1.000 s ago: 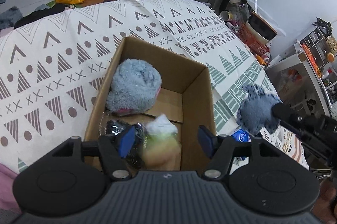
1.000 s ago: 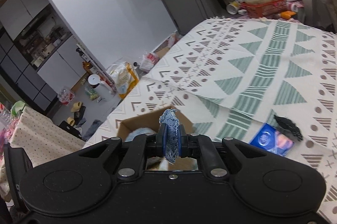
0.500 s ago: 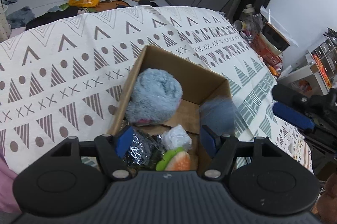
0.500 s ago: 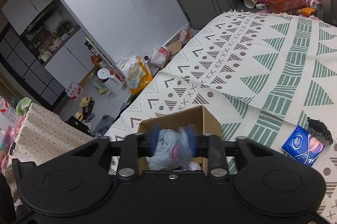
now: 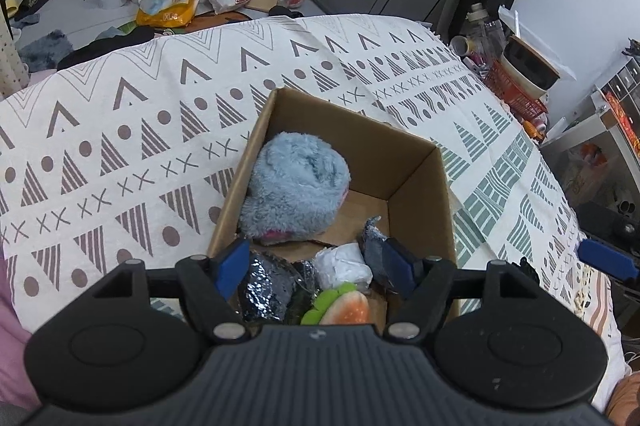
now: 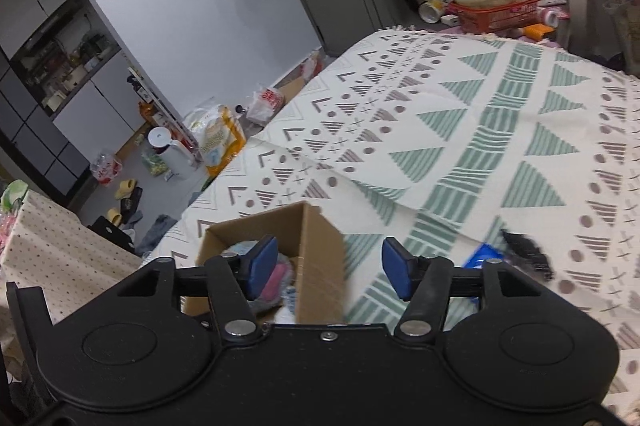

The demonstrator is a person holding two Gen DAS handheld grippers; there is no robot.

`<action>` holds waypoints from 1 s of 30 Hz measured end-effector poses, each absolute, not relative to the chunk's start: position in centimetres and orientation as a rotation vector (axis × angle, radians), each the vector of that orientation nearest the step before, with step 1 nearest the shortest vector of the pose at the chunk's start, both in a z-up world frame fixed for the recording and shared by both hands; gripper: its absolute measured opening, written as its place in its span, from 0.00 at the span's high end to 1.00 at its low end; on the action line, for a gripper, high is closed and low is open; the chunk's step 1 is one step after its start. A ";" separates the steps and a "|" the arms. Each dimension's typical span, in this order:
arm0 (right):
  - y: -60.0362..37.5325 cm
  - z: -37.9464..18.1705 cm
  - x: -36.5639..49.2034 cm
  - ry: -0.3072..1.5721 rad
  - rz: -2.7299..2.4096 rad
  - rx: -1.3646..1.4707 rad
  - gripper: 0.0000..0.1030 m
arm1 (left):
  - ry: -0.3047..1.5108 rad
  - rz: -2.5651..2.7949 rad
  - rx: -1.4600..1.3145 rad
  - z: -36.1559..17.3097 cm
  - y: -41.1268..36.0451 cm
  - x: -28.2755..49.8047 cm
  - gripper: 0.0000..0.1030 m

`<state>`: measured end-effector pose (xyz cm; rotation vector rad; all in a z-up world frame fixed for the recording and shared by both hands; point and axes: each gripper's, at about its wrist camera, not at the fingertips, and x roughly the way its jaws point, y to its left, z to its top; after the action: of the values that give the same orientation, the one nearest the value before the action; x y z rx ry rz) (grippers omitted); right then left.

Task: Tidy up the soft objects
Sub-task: 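Grasp the black lace item with the right gripper while the left moves to the blue tissue pack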

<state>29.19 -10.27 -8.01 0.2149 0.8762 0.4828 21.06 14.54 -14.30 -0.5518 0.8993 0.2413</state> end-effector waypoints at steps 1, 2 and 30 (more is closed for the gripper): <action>-10.8 -7.8 29.2 0.874 0.482 0.210 0.40 | 0.896 0.237 -0.549 -14.1 14.4 21.0 0.30; -11.5 -7.5 29.1 0.873 0.480 0.204 0.38 | 0.891 0.233 -0.545 -14.0 14.1 21.1 0.30; -24.0 -11.5 31.1 0.858 0.340 0.365 0.10 | 0.907 0.120 -0.373 -10.9 2.7 25.1 0.30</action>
<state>31.07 -24.03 -11.54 0.3648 0.8584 0.3396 25.05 2.70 -10.91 -0.3726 0.9073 0.1200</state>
